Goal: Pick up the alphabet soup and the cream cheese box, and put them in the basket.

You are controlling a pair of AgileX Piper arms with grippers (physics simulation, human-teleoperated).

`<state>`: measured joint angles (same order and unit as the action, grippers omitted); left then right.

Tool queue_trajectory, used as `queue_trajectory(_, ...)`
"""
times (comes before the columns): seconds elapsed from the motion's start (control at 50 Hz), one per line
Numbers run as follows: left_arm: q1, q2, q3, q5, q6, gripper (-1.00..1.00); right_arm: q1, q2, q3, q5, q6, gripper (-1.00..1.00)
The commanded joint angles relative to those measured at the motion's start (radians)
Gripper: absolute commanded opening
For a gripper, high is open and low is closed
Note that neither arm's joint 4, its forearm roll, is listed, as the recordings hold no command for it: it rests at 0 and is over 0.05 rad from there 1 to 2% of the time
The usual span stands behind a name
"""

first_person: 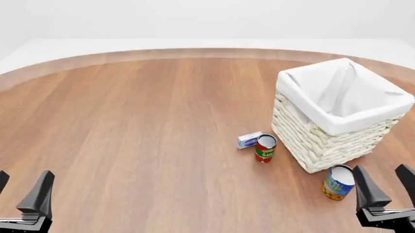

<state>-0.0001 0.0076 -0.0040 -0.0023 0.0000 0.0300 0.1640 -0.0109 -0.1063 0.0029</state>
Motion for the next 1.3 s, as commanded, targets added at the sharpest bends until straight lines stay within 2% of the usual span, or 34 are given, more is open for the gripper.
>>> queue_trajectory(0.02, 0.000, 0.000, 0.000, 0.000, 0.000, 1.00, 0.004, 0.100, -0.013, -0.041, 0.001, 1.00)
queue_trajectory(0.26, 0.000, 0.000, 0.000, 0.000, 0.000, 1.00, -0.011, 0.213, -0.041, -0.039, -0.024, 1.00)
queue_trajectory(0.74, 0.000, 0.000, 0.000, 0.000, 0.000, 1.00, -0.043, 0.264, -0.054, -0.001, -0.080, 1.00)
queue_trajectory(1.0, 0.000, 0.000, 0.000, 0.000, 0.000, 1.00, -0.051, 0.371, -0.040, -0.084, -0.097, 1.00)
queue_trajectory(1.3, 0.000, 0.000, 0.000, 0.000, 0.000, 1.00, -0.074, 0.425, -0.015, -0.137, -0.097, 1.00)
